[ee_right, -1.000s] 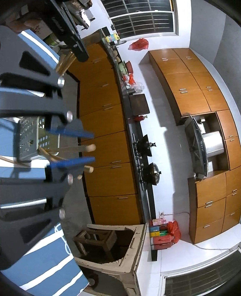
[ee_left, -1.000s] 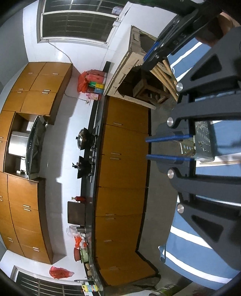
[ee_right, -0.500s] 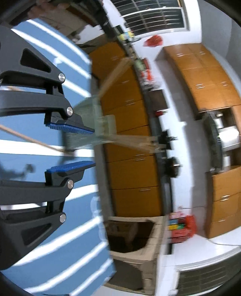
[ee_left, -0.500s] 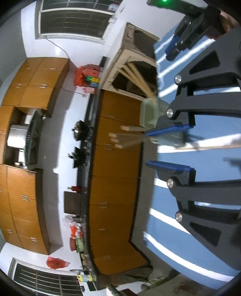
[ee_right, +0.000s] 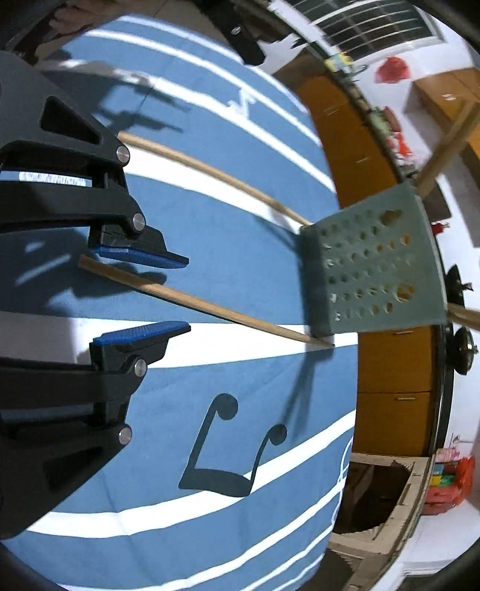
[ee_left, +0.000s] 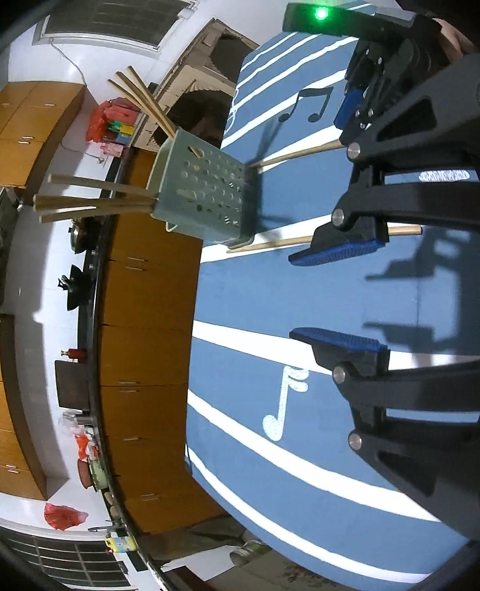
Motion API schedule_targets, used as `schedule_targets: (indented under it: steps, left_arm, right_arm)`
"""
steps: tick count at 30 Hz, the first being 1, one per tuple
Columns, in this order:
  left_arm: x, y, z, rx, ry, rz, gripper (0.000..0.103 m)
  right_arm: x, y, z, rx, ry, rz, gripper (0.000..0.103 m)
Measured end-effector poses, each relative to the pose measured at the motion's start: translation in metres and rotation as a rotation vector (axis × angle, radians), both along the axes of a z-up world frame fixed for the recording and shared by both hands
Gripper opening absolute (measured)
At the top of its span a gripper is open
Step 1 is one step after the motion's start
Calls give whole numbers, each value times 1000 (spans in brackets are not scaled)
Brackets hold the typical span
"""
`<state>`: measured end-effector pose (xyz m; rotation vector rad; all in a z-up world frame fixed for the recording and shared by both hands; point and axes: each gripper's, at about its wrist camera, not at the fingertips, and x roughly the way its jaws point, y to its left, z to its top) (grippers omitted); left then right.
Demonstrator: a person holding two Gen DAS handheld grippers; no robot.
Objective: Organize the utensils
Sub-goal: 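Move the left tool to the last chopstick and grasp it while the right tool grasps another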
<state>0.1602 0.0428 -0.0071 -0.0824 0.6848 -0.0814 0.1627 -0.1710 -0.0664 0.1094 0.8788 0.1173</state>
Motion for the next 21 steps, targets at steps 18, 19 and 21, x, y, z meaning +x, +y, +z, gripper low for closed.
schedule_targets:
  steps: [18,19,21]
  left_arm:
    - [20,-55,-46,35,137,-134,37]
    - [21,-57,-49,39,144,-139,37]
    - [23,-61,-55,53,159,-145,37]
  right_arm:
    - [-2,-98,-10,12,7,-248,8]
    - [-3,-101,-10,16,7,-249,8]
    - [-4,-103,-11,21,4,-240,8]
